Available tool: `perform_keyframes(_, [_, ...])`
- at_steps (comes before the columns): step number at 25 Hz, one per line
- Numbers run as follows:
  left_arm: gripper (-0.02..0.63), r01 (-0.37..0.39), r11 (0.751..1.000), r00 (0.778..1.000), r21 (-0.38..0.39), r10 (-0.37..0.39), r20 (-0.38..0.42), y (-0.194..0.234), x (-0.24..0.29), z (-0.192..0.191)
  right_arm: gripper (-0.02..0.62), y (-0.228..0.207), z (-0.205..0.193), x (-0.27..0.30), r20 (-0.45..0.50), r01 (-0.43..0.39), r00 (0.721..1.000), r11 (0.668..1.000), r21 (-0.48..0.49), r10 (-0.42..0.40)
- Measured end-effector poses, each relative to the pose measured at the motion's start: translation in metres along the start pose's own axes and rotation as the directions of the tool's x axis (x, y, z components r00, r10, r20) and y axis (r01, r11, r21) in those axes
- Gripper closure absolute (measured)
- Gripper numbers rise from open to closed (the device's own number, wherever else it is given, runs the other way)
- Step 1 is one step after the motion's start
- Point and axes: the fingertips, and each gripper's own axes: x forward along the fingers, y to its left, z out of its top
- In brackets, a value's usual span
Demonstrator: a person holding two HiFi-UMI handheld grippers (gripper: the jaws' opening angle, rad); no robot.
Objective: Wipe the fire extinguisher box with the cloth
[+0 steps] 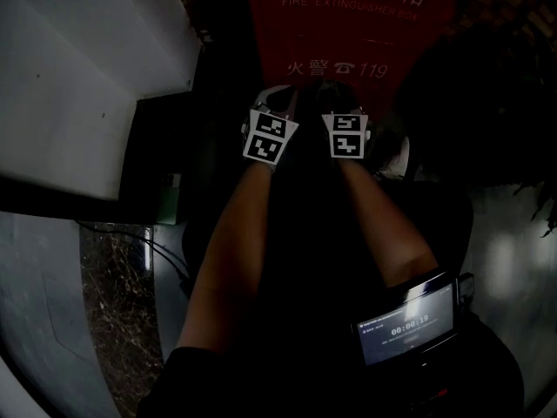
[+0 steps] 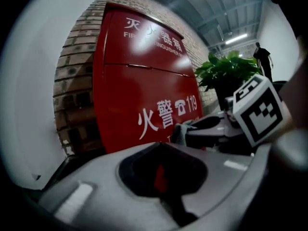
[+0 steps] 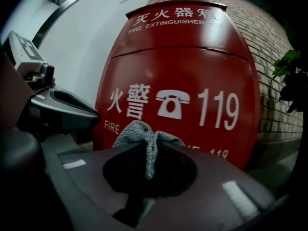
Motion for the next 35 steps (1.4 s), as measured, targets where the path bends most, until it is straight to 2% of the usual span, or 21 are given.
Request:
perform_keyframes(5, [0.603,0.026,1.0,1.0,-0.004,-0.026,-0.017,-0.008,0.002,-0.004,0.552,-0.048,-0.019,-0.012,-0.06,0.095,0.994,0.995,0.014,-0.094])
perform_keyframes(11, [0.603,0.039,0.999,0.999,-0.014,-0.039,-0.005,-0.013,-0.002,0.0,0.552,-0.096,-0.042,-0.025,-0.148,0.207,0.967,0.978,-0.015,-0.207])
perform_keyframes(16, [0.603,0.057,0.998,0.998,-0.024,-0.058,-0.019,-0.019,-0.005,-0.003,0.552,-0.13,-0.059,-0.035,-0.203,0.321,0.927,0.947,0.001,-0.314])
perform_keyframes(18, [0.603,0.049,0.998,0.998,-0.034,-0.05,-0.029,-0.018,-0.007,-0.006,0.552,-0.147,-0.069,-0.039,-0.23,0.37,0.906,0.928,0.03,-0.354])
perform_keyframes(20, [0.603,0.039,0.998,0.999,-0.049,-0.041,-0.036,-0.015,-0.008,-0.009,0.552,-0.154,-0.073,-0.042,-0.238,0.397,0.898,0.915,0.075,-0.37])
perform_keyframes(21, [0.603,0.033,0.998,0.999,-0.056,-0.035,-0.041,-0.013,-0.008,-0.011,0.552,-0.15,-0.071,-0.042,-0.229,0.39,0.904,0.915,0.098,-0.361])
perform_keyframes(23, [0.603,0.018,0.997,0.998,-0.069,-0.022,-0.062,-0.008,-0.009,-0.019,0.552,-0.124,-0.059,-0.038,-0.179,0.333,0.933,0.937,0.107,-0.311])
perform_keyframes(26, [0.603,0.0,0.995,0.993,-0.104,-0.013,-0.121,0.0,-0.009,-0.037,0.552,-0.059,-0.031,-0.03,-0.079,0.18,0.981,0.981,0.065,-0.175])
perform_keyframes(28, [0.604,-0.004,0.991,0.987,-0.137,-0.018,-0.158,0.002,-0.009,-0.048,0.552,-0.011,-0.017,-0.023,-0.027,0.061,0.998,0.996,0.058,-0.06])
perform_keyframes(31, [0.603,-0.034,0.986,0.978,-0.162,0.0,-0.209,0.011,-0.009,-0.062,0.552,0.049,-0.015,-0.01,-0.016,-0.08,0.997,0.995,0.059,0.081])
perform_keyframes(35, [0.604,-0.07,0.975,0.96,-0.211,0.009,-0.279,0.017,-0.013,-0.075,0.552,0.095,-0.036,0.009,-0.068,-0.183,0.98,0.98,0.073,0.188])
